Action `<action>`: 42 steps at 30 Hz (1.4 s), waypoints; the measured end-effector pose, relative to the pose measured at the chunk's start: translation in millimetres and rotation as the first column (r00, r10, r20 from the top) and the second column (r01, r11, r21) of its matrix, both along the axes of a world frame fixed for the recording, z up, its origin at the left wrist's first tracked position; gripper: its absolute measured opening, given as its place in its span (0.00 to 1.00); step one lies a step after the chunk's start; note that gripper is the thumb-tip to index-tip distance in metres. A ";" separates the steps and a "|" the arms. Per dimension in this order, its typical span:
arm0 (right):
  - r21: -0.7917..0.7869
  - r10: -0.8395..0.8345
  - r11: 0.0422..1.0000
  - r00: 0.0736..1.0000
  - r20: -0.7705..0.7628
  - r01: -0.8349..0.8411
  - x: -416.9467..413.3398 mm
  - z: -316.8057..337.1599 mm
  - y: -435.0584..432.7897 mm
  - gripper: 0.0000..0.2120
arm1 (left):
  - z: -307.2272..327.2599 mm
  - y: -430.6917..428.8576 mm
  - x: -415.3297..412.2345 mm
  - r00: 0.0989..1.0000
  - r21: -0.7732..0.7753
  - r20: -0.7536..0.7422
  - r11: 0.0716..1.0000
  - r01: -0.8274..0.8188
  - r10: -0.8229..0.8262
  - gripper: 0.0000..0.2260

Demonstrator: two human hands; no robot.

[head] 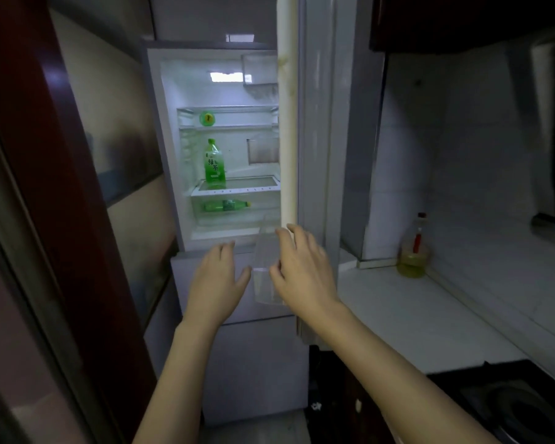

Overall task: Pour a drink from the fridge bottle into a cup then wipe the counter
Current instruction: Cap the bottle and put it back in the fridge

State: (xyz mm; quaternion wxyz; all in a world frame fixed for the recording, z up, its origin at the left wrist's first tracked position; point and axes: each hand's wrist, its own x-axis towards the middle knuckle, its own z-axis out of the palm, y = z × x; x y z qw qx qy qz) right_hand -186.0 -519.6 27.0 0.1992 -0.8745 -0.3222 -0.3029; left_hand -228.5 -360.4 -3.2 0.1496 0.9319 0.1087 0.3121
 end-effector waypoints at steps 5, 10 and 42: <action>0.068 -0.038 0.997 0.999 0.033 0.036 -11.6 -1.4 -45.5 0.24 | 15.2 -32.6 -15.2 1.000 0.031 -0.010 1.000 0.002 -0.002 0.26; 0.139 -0.083 0.986 0.996 -0.039 0.087 -1.5 1.6 -73.5 0.27 | 51.4 -51.6 -16.6 1.000 0.057 0.007 0.998 0.030 -0.031 0.24; 0.203 0.221 0.956 0.975 -0.009 -0.214 85.0 -51.4 126.0 0.30 | 99.3 69.4 52.4 0.854 0.078 0.514 0.996 0.051 -0.085 0.21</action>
